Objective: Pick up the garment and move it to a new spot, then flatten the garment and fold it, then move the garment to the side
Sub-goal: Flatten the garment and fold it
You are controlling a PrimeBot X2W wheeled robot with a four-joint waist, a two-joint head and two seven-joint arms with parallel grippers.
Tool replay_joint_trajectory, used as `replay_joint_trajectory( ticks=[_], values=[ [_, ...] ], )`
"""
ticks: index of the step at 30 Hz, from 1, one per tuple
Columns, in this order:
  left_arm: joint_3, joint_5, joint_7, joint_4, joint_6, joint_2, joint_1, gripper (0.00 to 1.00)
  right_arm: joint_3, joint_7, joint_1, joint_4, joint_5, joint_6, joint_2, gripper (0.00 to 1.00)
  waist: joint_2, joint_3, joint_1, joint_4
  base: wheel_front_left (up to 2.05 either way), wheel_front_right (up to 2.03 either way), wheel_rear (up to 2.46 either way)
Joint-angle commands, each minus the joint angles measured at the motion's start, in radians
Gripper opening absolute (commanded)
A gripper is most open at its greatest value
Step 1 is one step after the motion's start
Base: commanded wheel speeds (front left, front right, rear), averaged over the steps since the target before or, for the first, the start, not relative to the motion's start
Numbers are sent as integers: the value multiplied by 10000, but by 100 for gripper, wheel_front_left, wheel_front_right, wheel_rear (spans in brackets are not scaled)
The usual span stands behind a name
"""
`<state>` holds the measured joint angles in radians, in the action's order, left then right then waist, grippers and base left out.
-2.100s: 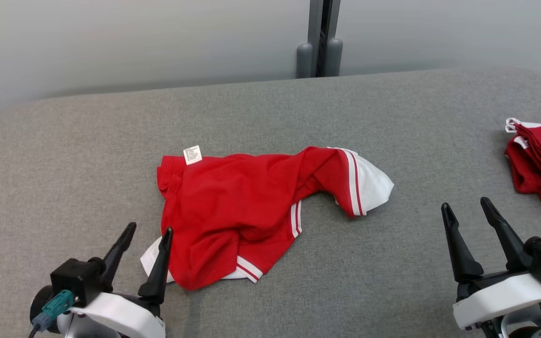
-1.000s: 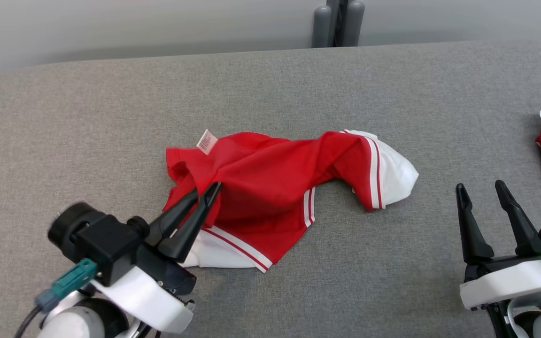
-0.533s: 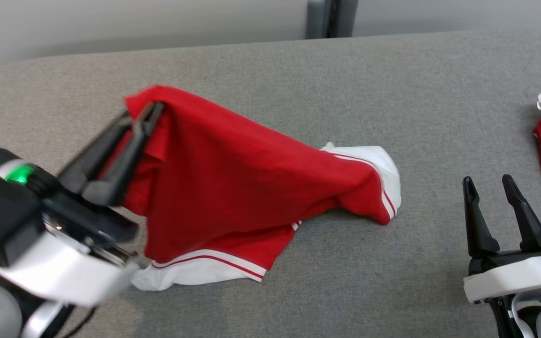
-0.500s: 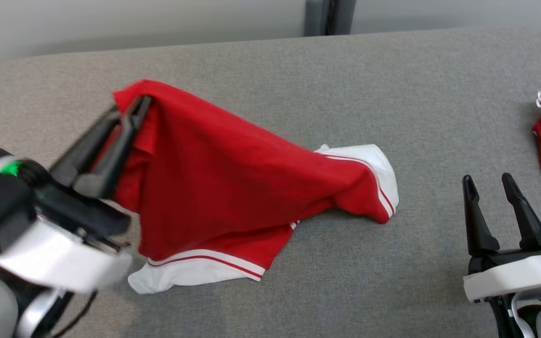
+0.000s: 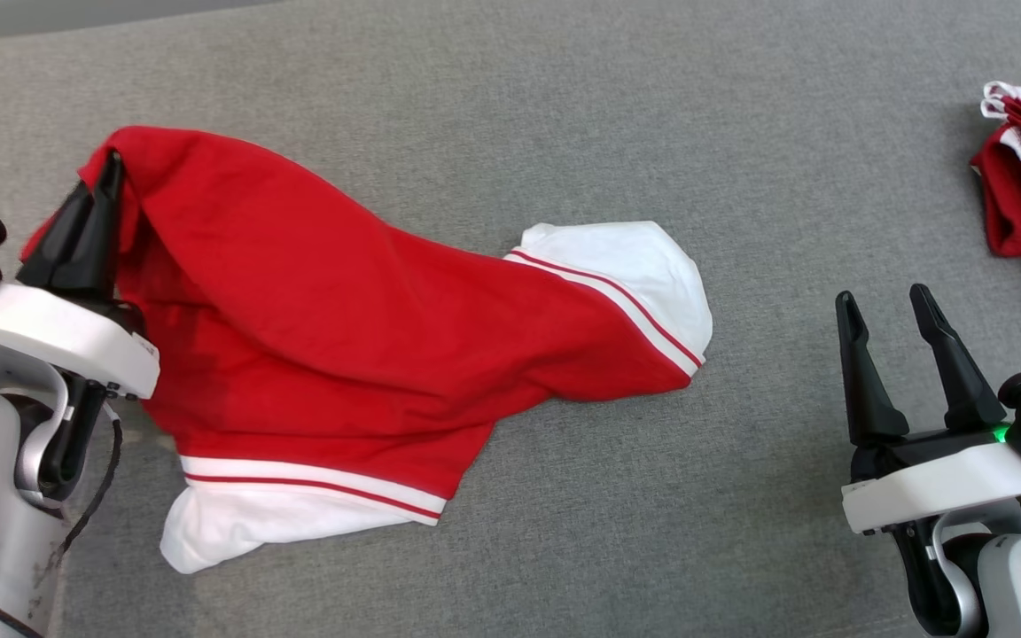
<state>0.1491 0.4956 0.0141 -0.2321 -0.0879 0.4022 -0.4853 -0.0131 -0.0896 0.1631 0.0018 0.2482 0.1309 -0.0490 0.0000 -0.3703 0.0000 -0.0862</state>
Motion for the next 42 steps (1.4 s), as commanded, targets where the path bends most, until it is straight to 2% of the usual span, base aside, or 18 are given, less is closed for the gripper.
replay_joint_trajectory(
  ticks=[1,2,3,4,5,10,14,23,26,32,42],
  values=[
    [11,68,254,-396,-80,-11,-242,0,3,-92,120,43,64,-1,-34,100,0,-127,0,-132,0,0,0],
    [69,90,418,-732,-103,-84,-295,0,3,-125,130,86,65,-3,-34,100,0,-129,0,-143,0,0,0],
    [104,104,592,-1005,-143,-161,-331,26,23,-146,129,128,62,-1,-35,100,0,-122,0,-146,0,0,0],
    [99,154,773,-1255,-161,-232,-384,42,53,-161,124,167,51,-3,-35,100,0,-106,0,-136,0,0,0],
    [95,172,960,-1448,-168,-260,-405,100,83,-174,111,195,33,-3,-34,100,0,-83,0,-118,0,0,0],
    [145,114,1576,-1844,-104,-500,-93,100,272,-158,25,267,-89,-3,-37,100,0,145,0,28,0,0,0],
    [14,-130,2061,-1522,319,-543,428,100,421,-84,-81,212,-287,-3,-35,100,0,503,0,235,0,0,0],
    [-549,-594,2446,1306,1552,-1015,2411,100,639,107,-398,-222,-723,-3,-38,100,0,1374,0,657,0,0,0],
    [-573,-814,2468,2215,1800,-1098,3015,100,601,222,-518,-317,-835,-3,-46,100,0,1669,0,740,0,0,0],
    [-662,-1054,2486,3078,2028,-1044,4026,100,426,437,-786,-335,-901,-3,-165,100,0,2250,0,762,0,0,0],
    [-374,-1273,2470,3031,2021,-935,4992,100,293,640,-1324,-437,-911,-3,-231,100,0,2903,0,818,0,0,0]
  ],
)
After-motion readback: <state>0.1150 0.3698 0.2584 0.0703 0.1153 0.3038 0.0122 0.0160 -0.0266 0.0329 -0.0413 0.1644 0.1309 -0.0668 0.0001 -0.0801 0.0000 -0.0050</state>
